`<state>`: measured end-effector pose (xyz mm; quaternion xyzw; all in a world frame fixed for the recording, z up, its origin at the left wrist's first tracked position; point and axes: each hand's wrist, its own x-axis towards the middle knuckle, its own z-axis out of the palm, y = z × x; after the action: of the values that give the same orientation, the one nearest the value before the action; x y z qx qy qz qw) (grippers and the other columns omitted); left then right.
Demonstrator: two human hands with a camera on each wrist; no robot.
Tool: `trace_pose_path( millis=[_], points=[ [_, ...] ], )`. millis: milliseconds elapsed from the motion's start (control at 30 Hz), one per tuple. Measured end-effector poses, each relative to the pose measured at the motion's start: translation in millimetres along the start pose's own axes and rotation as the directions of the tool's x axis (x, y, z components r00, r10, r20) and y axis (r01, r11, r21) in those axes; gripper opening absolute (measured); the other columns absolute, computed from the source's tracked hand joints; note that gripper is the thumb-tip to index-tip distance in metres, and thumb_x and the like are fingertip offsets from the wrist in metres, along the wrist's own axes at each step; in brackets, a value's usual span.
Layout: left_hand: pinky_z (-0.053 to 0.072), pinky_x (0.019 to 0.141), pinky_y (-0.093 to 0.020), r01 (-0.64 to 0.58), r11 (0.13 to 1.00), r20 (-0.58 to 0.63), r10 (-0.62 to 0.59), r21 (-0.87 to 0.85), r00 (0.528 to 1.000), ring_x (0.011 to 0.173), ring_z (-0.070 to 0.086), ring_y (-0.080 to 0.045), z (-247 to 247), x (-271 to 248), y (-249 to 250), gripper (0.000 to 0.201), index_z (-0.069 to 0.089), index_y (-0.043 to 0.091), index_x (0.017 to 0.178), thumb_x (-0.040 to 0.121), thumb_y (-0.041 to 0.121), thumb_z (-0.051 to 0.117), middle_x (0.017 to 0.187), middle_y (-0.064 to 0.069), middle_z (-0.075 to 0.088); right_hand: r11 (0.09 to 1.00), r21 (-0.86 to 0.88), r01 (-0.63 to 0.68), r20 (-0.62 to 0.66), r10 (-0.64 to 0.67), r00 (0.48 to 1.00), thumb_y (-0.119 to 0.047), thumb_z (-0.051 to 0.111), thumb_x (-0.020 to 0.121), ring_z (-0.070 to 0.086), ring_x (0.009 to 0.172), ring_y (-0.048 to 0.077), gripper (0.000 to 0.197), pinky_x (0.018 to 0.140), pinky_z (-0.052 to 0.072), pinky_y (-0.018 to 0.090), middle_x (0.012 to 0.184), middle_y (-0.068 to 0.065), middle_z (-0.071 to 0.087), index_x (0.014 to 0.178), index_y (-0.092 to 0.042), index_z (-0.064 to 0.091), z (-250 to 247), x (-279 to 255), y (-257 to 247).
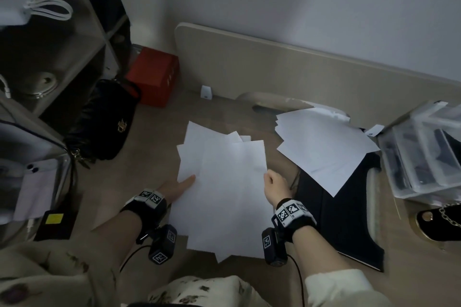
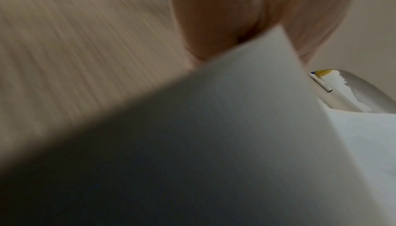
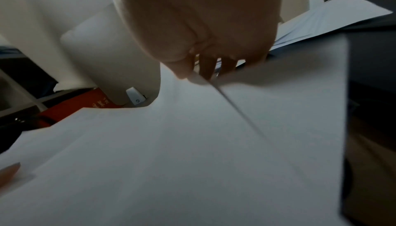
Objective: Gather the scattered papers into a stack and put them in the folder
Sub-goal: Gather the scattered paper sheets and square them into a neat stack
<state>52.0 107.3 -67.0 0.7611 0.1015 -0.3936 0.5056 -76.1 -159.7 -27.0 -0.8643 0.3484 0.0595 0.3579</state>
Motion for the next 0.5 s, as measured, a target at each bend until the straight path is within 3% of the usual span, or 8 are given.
trace_pose_path(
  millis=[100, 200, 233, 267, 300, 333, 400, 500],
  points=[
    [0.045, 0.103, -0.045, 0.028, 0.999, 0.023, -0.028, 0.018, 0.999, 0.112, 0.060, -0.029, 0.1, -5.8, 5.6, 0.107, 0.059, 0.006, 0.125, 0.042, 0.071, 0.071, 0.123, -0.010, 0.064, 0.995, -0.042, 0.087, -0.080, -0.090, 0.993, -0.012, 0.035, 0.098, 0.035, 0.074, 0.023, 0.041, 0.066, 0.028, 0.032, 0.064, -0.007, 0.032, 0.060, -0.021, 0.023, -1.5, 7.6, 3.5],
    [0.045, 0.103, -0.045, 0.034, 0.999, 0.023, -0.034, 0.023, 0.999, 0.113, 0.060, -0.030, 3.3, -8.8, 9.2, 0.085, 0.059, 0.006, 0.125, 0.061, 0.061, 0.074, 0.124, -0.011, 0.063, 0.980, 0.109, 0.167, -0.007, -0.167, 0.986, -0.012, 0.038, 0.098, 0.041, 0.070, 0.014, 0.037, 0.072, 0.031, 0.031, 0.071, -0.009, 0.039, 0.064, -0.024, 0.034, 2.5, 14.7, -1.3],
    [0.044, 0.104, -0.046, 0.025, 0.999, 0.029, -0.026, 0.030, 0.999, 0.114, 0.059, -0.030, 5.3, -9.5, 9.3, 0.078, 0.059, 0.006, 0.125, 0.068, 0.058, 0.073, 0.125, -0.011, 0.062, 0.975, 0.162, 0.152, 0.045, -0.161, 0.986, -0.015, 0.038, 0.099, 0.048, 0.079, 0.010, 0.027, 0.078, 0.034, 0.030, 0.084, -0.009, 0.046, 0.076, -0.025, 0.048, 4.4, 14.2, -4.9],
    [0.044, 0.104, -0.046, 0.017, 0.999, 0.029, -0.018, 0.039, 0.999, 0.115, 0.058, -0.030, 6.7, -9.0, 8.4, 0.080, 0.059, 0.006, 0.126, 0.068, 0.059, 0.072, 0.126, -0.011, 0.062, 0.971, 0.206, 0.124, 0.102, -0.148, 0.984, -0.019, 0.038, 0.100, 0.051, 0.098, 0.009, 0.019, 0.089, 0.035, 0.029, 0.104, -0.007, 0.050, 0.102, -0.021, 0.057, 6.5, 13.6, -6.3],
    [0.044, 0.104, -0.046, 0.010, 0.999, 0.032, -0.012, 0.044, 0.999, 0.115, 0.058, -0.029, 7.7, -8.3, 7.2, 0.087, 0.058, 0.007, 0.127, 0.062, 0.064, 0.072, 0.127, -0.010, 0.061, 0.971, 0.229, 0.068, 0.156, -0.106, 0.982, -0.024, 0.039, 0.101, 0.043, 0.120, 0.011, 0.032, 0.101, 0.031, 0.027, 0.124, -0.004, 0.044, 0.131, -0.015, 0.047, 8.4, 12.8, -7.4],
    [0.044, 0.103, -0.046, 0.015, 0.999, 0.035, -0.016, 0.051, 0.999, 0.115, 0.058, -0.029, 8.5, -9.1, 7.5, 0.093, 0.058, 0.007, 0.127, 0.057, 0.067, 0.070, 0.126, -0.009, 0.062, 0.969, 0.246, 0.004, 0.190, -0.052, 0.980, -0.028, 0.040, 0.101, 0.030, 0.136, 0.013, 0.050, 0.111, 0.023, 0.029, 0.141, 0.000, 0.035, 0.146, -0.010, 0.028, 11.7, 12.3, -4.8],
    [0.044, 0.104, -0.045, 0.019, 0.998, 0.038, -0.021, 0.052, 0.999, 0.115, 0.058, -0.029, 9.2, -9.6, 6.9, 0.091, 0.058, 0.008, 0.127, 0.057, 0.065, 0.067, 0.125, -0.008, 0.062, 0.956, 0.277, -0.091, 0.166, 0.046, 0.985, -0.032, 0.046, 0.097, 0.017, 0.145, 0.019, 0.068, 0.118, 0.018, 0.035, 0.155, 0.003, 0.020, 0.151, -0.011, 0.010, 15.8, 11.5, 5.0],
    [0.045, 0.103, -0.046, 0.001, 0.999, 0.053, -0.003, 0.035, 0.999, 0.113, 0.059, -0.029, 10.7, -13.0, 8.9, 0.082, 0.060, 0.011, 0.125, 0.061, 0.063, 0.066, 0.123, -0.007, 0.063, 0.964, 0.223, -0.148, 0.037, 0.144, 0.989, -0.031, 0.055, 0.086, 0.043, 0.131, 0.025, 0.067, 0.108, 0.036, 0.041, 0.144, 0.005, 0.043, 0.145, -0.016, 0.027, 8.9, 8.0, 22.3]
  ],
)
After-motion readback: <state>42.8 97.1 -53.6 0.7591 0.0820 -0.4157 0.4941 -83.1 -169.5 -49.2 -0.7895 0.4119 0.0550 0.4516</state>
